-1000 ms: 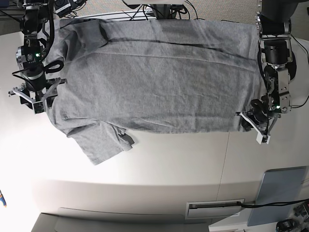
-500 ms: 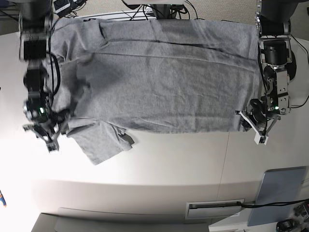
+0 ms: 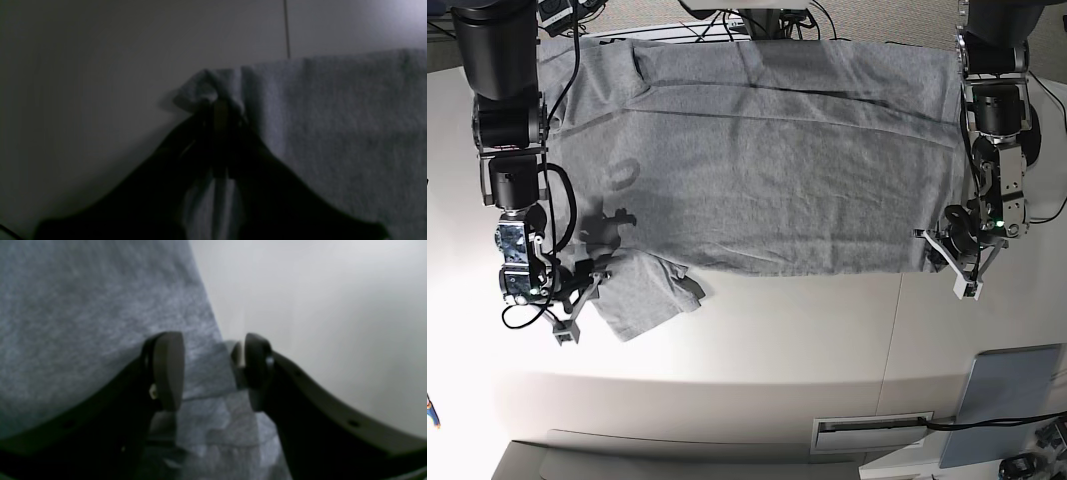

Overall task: Fold the T-shirt properly
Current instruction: 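Grasp the hem corners and fold the hem up toward the collar, then hold the folded shirt with both grippers and smooth it flat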

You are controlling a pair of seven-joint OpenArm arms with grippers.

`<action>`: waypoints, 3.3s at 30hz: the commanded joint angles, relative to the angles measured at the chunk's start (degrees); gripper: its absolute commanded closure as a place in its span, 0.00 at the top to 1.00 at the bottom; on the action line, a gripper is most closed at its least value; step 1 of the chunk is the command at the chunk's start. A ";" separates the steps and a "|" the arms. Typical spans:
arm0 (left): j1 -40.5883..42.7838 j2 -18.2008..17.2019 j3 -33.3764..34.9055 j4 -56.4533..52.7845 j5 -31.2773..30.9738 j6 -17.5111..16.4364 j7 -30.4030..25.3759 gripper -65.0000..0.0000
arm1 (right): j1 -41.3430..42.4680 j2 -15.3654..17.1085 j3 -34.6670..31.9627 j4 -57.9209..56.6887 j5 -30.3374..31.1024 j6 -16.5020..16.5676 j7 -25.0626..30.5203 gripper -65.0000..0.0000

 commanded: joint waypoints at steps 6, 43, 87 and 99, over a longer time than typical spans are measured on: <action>-0.33 -0.28 -0.11 0.17 0.39 0.15 1.09 0.00 | 1.09 0.20 0.33 -1.36 -0.59 -0.31 -0.48 0.13; 33.31 -2.21 -15.50 39.17 -19.19 -1.33 5.07 0.00 | -54.40 10.54 22.32 73.77 -10.62 -9.97 -8.35 0.00; 37.59 -2.58 -18.29 44.87 -19.93 -4.37 2.49 0.00 | -79.67 10.49 24.85 80.61 -15.98 -20.09 -10.27 0.00; 45.94 -2.54 -20.57 49.18 -19.96 -7.10 2.29 0.00 | -79.67 10.49 24.85 80.61 -15.98 -20.06 -10.14 0.00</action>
